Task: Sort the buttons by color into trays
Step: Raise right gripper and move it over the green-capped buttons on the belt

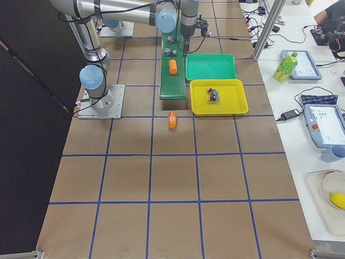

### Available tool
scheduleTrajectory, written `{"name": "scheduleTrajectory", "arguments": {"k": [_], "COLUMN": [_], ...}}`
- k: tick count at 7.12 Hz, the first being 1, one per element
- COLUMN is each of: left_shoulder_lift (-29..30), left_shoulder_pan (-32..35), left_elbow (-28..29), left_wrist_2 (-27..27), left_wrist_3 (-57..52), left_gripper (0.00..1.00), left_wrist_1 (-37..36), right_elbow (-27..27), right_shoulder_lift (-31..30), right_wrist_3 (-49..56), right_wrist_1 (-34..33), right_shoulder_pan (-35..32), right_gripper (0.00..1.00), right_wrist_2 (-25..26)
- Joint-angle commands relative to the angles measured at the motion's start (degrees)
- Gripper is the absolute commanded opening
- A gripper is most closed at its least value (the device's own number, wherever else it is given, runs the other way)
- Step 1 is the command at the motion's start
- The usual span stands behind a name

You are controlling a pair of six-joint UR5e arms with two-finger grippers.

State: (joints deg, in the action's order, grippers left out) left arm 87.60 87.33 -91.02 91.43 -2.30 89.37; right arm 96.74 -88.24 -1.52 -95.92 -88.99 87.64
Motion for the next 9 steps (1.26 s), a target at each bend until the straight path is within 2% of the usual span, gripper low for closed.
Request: {"name": "scheduleTrajectory", "arguments": {"k": [1,4,6,8,9], "left_shoulder_lift": [0.29,0.20,0.03,-1.03,-1.20], "left_shoulder_pan": [0.64,1.09,1.00,1.00,1.00], "left_elbow": [-0.30,-1.18,-2.66,-3.99,-4.43], "left_wrist_2": [0.06,-0.46,-0.64,-0.55,-0.73], "left_wrist_3": [-0.07,-3.93,-3.76,-4.82,-4.21], "left_gripper": [1.00,1.00,1.00,1.00,1.00], "left_wrist_1": [0.19,0.11,-0.16,-2.25,-4.18], "right_elbow": [2.31,3.02,3.63,3.72,3.98], "right_shoulder_lift": [-1.05,-0.88,1.12,4.82,6.75], "right_wrist_3": [-0.23,-0.68,-0.85,-4.60,-6.37], "right_wrist_1": [-0.41,-0.59,-3.04,-11.35,-11.66], "right_shoulder_pan": [-0.21,-0.65,-1.62,-7.30,-10.29], "right_gripper": [1.00,1.00,1.00,1.00,1.00], "right_wrist_2": [-0.10,-0.81,-0.89,-0.02,-0.01]}}
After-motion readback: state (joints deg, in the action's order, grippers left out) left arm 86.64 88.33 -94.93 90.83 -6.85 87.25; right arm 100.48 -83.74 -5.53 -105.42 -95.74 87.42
